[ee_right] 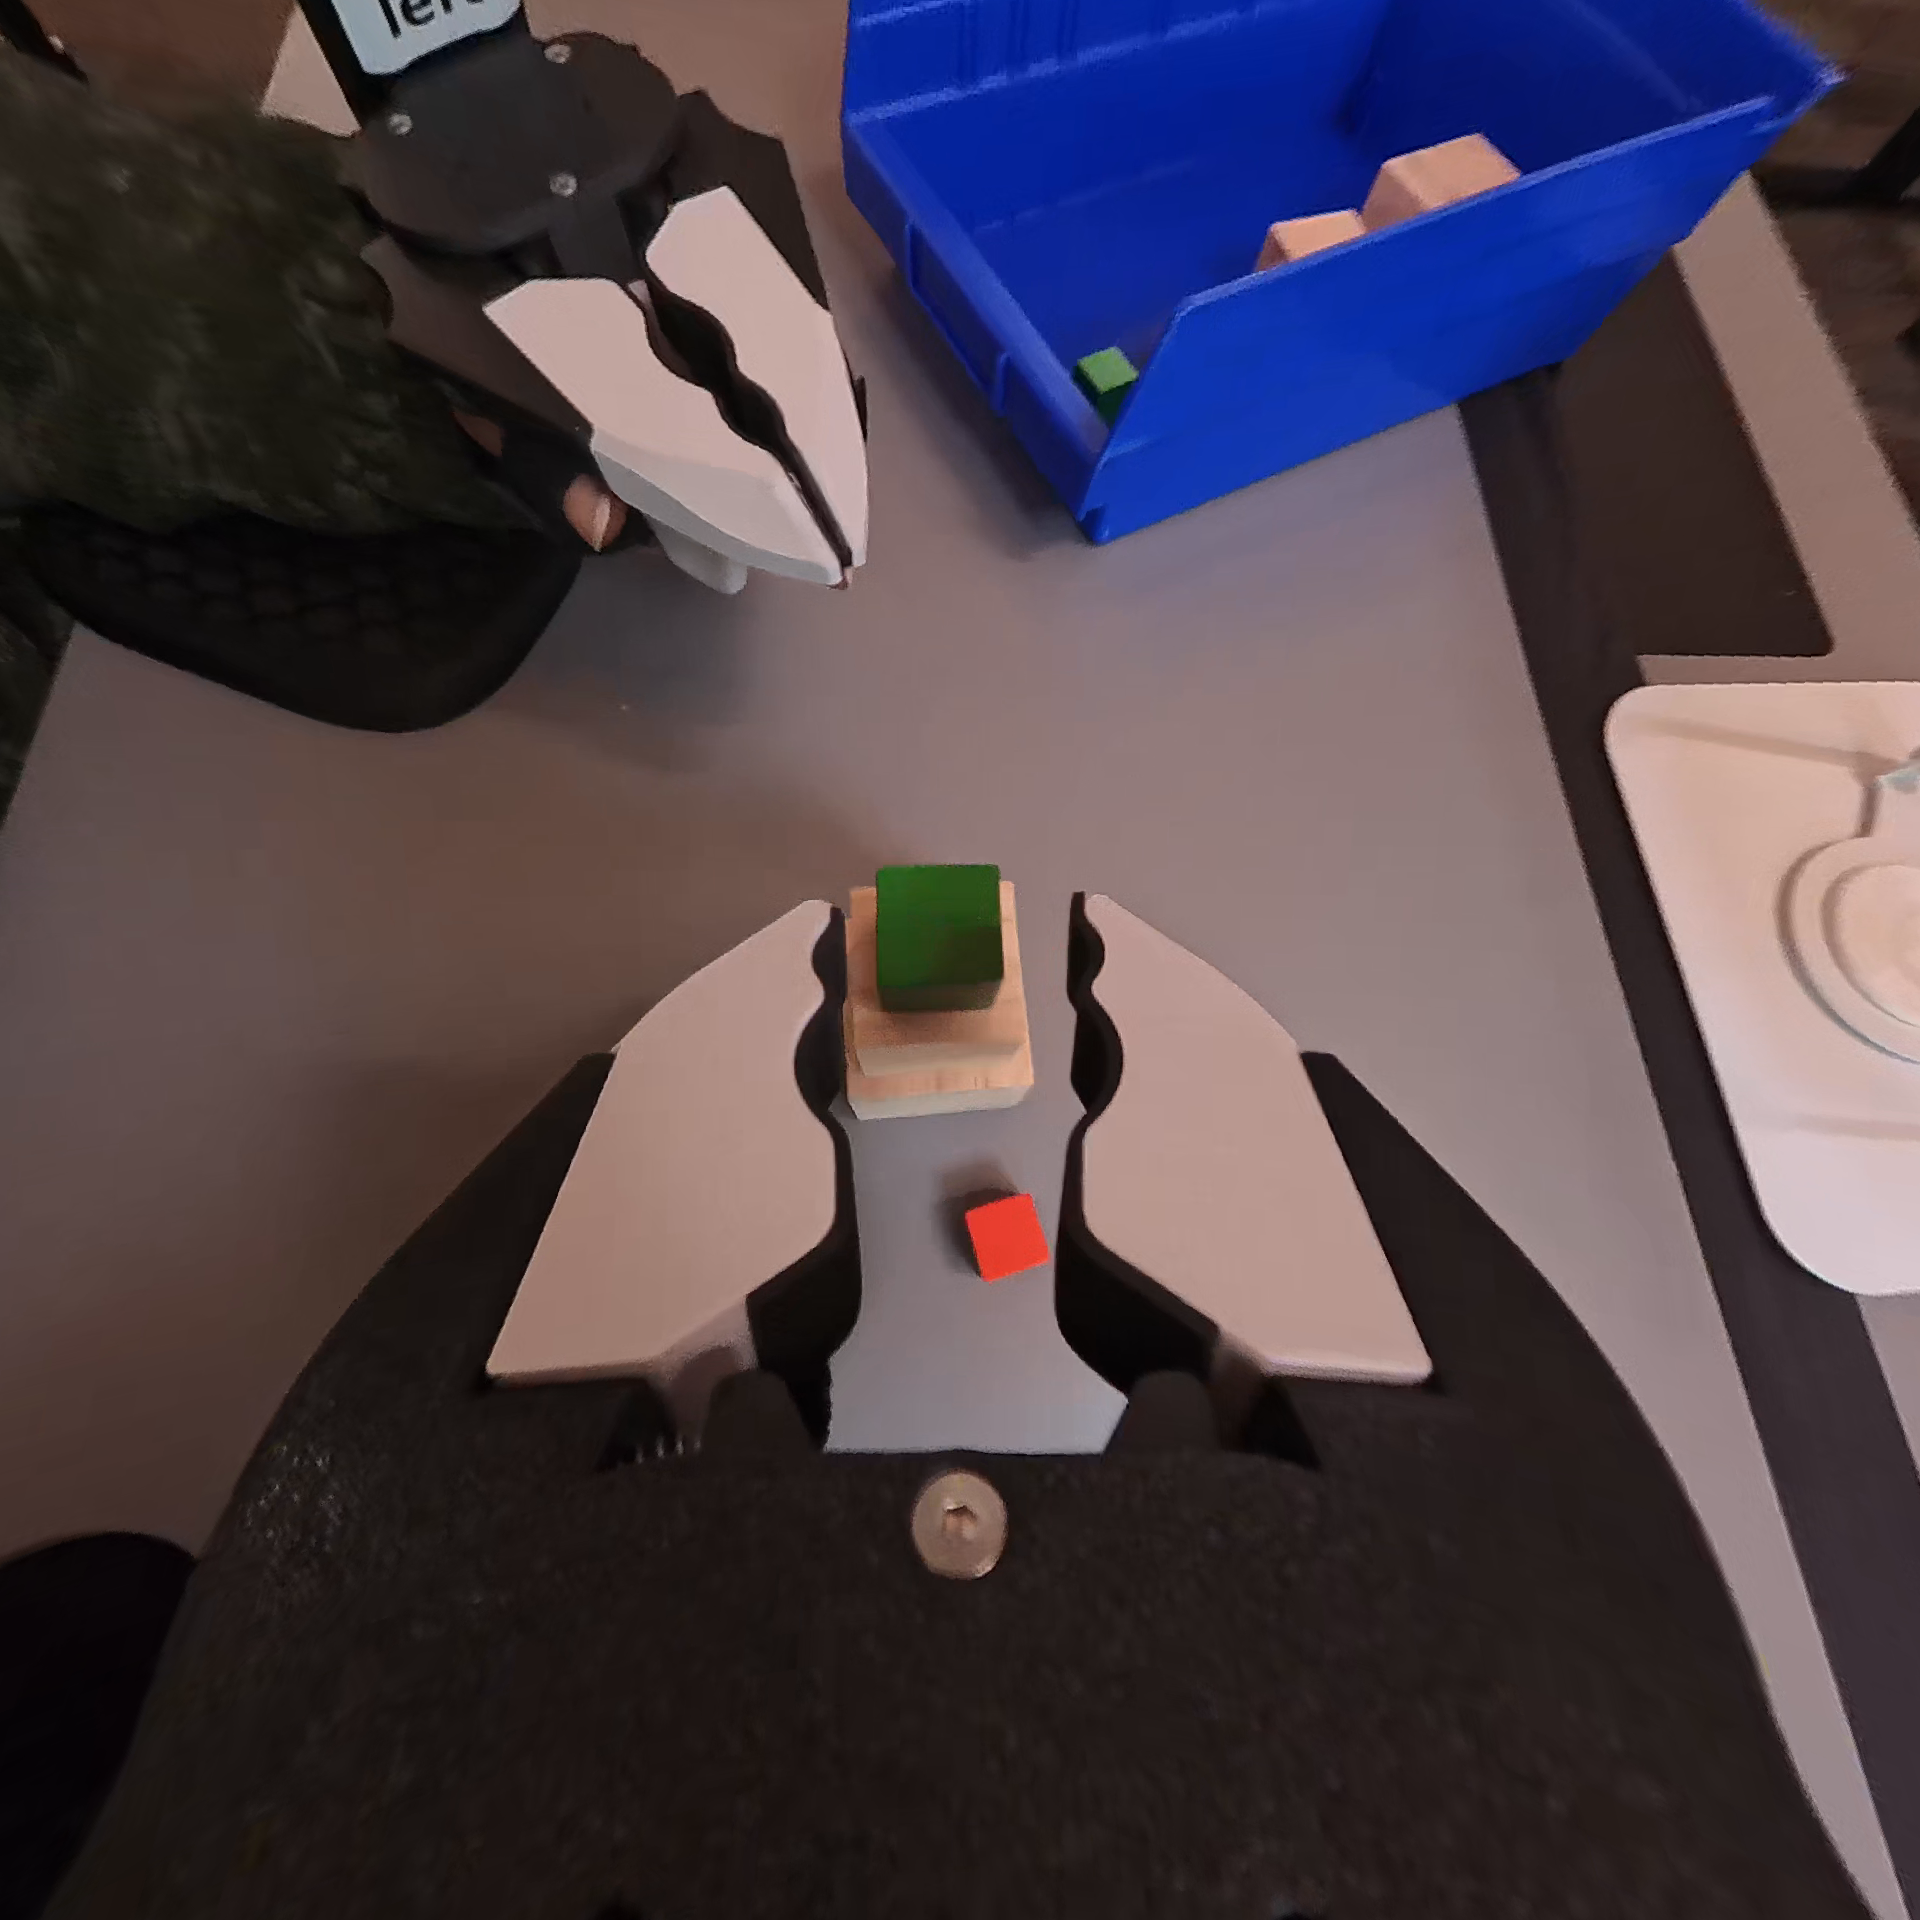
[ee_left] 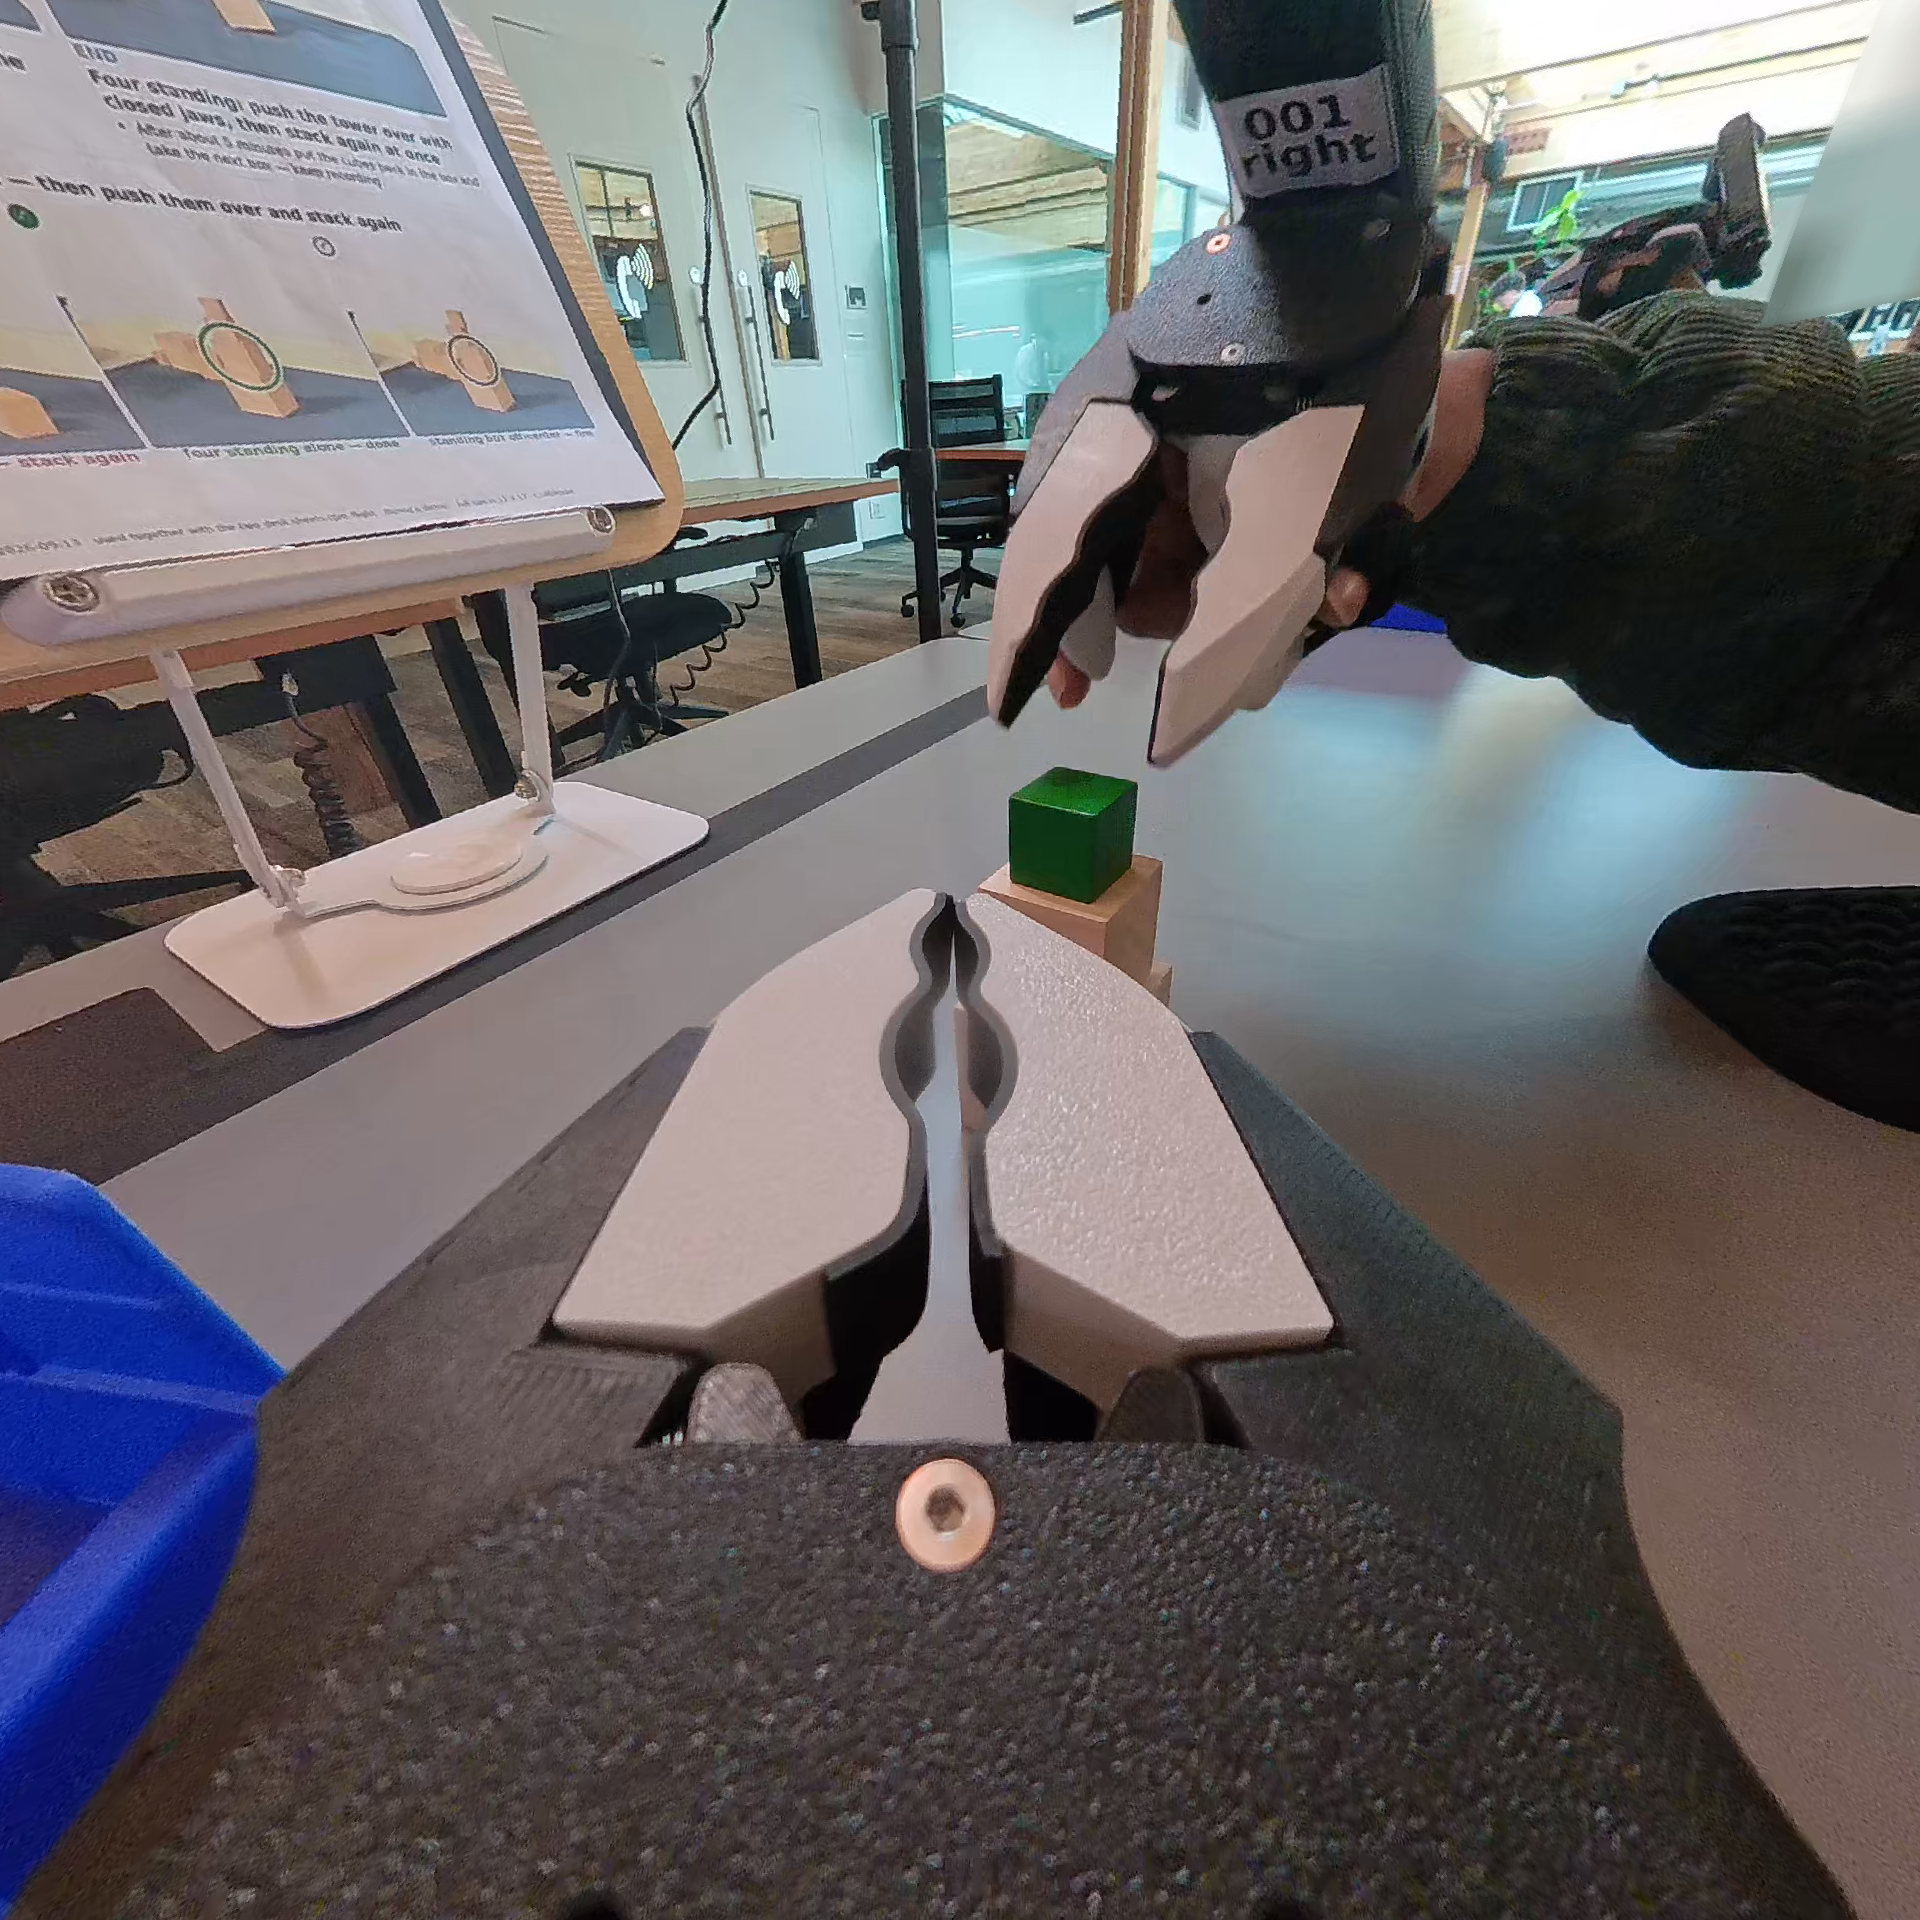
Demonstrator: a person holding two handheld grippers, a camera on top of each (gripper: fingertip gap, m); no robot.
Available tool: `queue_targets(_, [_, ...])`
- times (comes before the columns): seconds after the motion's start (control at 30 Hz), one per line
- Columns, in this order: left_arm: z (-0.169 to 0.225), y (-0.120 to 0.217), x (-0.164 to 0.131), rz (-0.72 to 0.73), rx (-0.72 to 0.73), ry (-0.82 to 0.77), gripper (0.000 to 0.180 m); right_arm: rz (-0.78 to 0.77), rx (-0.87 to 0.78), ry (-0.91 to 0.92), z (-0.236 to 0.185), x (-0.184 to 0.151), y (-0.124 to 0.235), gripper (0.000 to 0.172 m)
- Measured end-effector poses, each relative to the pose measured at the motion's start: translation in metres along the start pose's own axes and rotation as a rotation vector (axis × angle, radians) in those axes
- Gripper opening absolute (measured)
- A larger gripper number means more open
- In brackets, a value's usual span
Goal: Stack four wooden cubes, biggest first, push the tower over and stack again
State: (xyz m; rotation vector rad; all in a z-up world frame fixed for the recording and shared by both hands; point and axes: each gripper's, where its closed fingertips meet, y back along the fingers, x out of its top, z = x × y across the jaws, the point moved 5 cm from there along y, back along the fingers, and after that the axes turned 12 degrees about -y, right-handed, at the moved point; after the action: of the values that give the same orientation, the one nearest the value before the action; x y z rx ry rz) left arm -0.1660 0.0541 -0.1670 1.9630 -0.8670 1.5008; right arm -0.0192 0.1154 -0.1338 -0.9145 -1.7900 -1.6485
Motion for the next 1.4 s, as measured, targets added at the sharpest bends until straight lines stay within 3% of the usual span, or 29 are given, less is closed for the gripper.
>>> queue_targets(0.17, [0.000, 0.000, 0.001, 0.008, 0.007, 0.000, 0.000, -0.042, -0.062, -0.028, 0.013, -0.033, 0.013, 0.041])
queue_targets(0.4, [0.001, -0.001, -0.001, -0.001, 0.009, -0.002, 0.000, -0.216, -0.076, -0.066, 0.030, -0.101, -0.010, 0.042])
queue_targets(0.6, [0.000, -0.001, -0.004, -0.013, 0.011, 0.001, 0.000, -0.242, -0.071, -0.052, 0.038, -0.109, -0.027, 0.042])
queue_targets(0.7, [0.000, -0.001, -0.004, -0.016, 0.009, 0.003, 0.000, -0.258, -0.061, -0.044, 0.039, -0.110, -0.030, 0.023])
queue_targets(0.83, [0.000, -0.001, -0.003, -0.011, 0.008, 0.004, 0.000, -0.199, -0.057, -0.061, 0.037, -0.093, -0.017, 0.022])
queue_targets(1.13, [0.000, 0.000, -0.002, -0.006, 0.007, 0.001, 0.000, -0.046, -0.064, -0.035, 0.011, -0.003, 0.020, 0.022])
queue_targets(1.4, [-0.001, 0.000, -0.001, -0.003, 0.010, -0.002, 0.000, -0.131, -0.062, -0.020, 0.001, 0.009, 0.004, 0.022])
